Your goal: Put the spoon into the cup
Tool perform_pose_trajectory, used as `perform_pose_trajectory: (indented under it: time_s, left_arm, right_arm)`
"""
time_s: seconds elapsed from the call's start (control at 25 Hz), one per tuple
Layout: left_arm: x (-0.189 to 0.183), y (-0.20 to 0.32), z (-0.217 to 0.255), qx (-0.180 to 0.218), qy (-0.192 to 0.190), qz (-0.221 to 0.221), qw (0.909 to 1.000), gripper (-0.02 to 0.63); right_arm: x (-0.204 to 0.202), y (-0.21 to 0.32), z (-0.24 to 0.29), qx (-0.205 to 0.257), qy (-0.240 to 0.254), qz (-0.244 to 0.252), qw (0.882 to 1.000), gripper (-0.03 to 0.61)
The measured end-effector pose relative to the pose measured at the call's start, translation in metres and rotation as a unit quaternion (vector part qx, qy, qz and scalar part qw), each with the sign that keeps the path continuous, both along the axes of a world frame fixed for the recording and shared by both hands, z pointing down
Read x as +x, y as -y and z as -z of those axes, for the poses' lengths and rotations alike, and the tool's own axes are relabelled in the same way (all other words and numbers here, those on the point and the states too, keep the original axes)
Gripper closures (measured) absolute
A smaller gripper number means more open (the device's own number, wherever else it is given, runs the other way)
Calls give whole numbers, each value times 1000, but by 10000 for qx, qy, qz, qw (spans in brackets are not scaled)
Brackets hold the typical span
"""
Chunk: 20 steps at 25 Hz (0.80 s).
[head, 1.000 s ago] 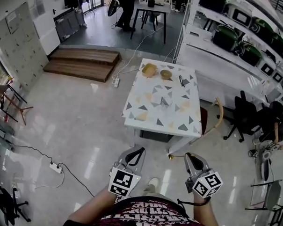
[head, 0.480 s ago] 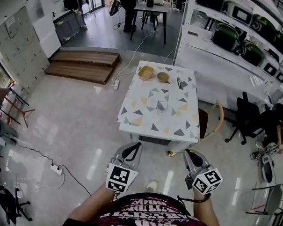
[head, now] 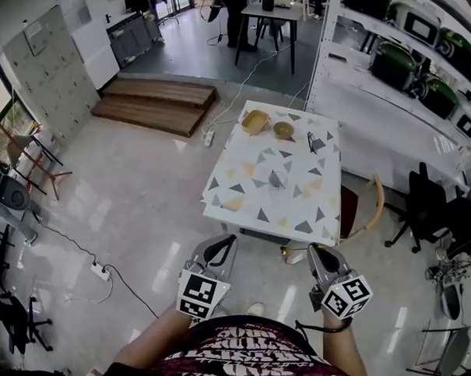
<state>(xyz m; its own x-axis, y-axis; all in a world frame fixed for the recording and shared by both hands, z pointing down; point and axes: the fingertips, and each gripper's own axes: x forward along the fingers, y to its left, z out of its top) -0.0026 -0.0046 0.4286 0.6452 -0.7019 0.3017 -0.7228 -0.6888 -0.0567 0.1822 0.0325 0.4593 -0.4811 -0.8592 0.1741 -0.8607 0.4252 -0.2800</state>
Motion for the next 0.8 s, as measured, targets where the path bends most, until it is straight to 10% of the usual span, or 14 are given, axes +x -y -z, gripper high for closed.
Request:
perform_pose_trajectory:
  time_s: [0.8]
  left_arm:
    - [0,87,-15,-219,83,-403,9989,614]
  right_arm:
    - [-10,74,-11,-223,72,-249,9994,546]
